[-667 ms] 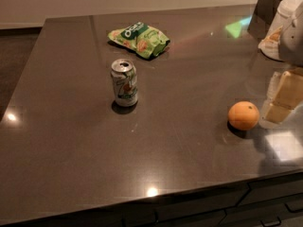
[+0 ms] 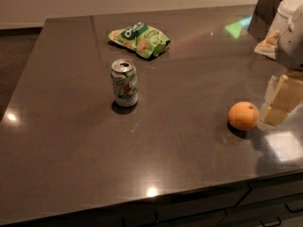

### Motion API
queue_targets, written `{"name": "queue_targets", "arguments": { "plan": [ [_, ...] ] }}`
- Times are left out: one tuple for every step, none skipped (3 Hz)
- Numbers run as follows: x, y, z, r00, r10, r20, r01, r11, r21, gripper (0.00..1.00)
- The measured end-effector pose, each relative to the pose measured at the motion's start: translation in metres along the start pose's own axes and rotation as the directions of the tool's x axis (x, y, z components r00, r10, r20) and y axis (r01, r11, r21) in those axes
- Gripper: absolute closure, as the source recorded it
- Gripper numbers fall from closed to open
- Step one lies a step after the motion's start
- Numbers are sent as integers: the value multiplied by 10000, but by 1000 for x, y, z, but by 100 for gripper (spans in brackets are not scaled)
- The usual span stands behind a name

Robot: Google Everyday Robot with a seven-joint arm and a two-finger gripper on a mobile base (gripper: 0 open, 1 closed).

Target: Move orange near green rice chip bag

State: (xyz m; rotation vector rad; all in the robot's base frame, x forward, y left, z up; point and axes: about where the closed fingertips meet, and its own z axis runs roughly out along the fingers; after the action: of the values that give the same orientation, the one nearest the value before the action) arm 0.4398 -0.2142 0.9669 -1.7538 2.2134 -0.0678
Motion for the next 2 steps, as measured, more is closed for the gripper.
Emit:
{"name": "queue_targets", "arguments": {
  "plan": [
    [2,-4,20,9992,-402,48,403,9989,-240,0],
    [8,-13,41,9970,-773,-47,771,9961,-427,0]
  ]
}}
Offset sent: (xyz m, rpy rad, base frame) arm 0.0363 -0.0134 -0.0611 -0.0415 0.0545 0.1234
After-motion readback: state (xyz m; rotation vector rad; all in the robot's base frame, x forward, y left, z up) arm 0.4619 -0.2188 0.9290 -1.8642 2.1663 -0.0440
